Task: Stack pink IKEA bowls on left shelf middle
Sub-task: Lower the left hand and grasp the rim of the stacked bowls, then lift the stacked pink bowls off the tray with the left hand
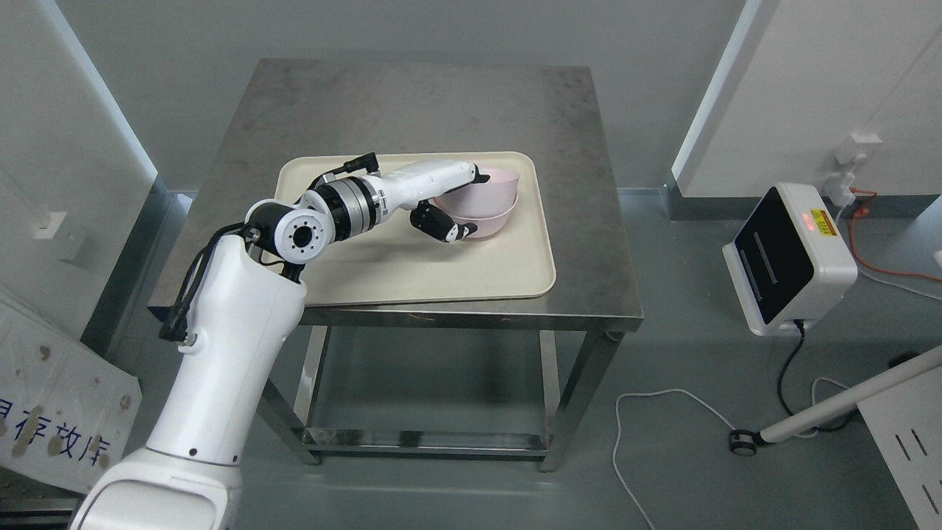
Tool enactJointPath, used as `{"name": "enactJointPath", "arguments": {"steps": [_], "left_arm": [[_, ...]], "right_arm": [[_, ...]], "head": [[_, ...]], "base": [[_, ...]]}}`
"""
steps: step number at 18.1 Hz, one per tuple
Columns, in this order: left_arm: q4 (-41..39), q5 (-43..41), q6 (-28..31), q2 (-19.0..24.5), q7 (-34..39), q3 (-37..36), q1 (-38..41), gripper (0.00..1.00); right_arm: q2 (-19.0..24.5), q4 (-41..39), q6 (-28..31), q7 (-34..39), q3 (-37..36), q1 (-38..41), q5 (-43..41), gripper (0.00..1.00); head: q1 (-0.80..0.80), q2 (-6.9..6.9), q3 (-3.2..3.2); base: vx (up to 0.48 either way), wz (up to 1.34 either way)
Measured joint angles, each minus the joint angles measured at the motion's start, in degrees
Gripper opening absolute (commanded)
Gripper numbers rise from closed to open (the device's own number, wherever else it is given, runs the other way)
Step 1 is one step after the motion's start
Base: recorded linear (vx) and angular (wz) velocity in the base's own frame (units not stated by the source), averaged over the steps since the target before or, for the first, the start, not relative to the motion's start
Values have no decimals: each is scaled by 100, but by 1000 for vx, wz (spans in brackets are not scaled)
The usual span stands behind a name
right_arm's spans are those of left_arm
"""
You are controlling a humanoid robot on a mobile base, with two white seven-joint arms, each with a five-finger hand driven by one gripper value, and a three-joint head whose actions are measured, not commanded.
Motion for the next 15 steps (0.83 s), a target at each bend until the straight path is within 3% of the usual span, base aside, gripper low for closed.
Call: {"name": "enactJointPath", "arguments": {"steps": [15], "left_arm": [[-237, 394, -100, -28, -309, 839, 233, 2]], "right_arm": [[0, 0, 0, 18, 0, 0, 0, 100]], "head": [[0, 0, 0]], "base": [[0, 0]]}}
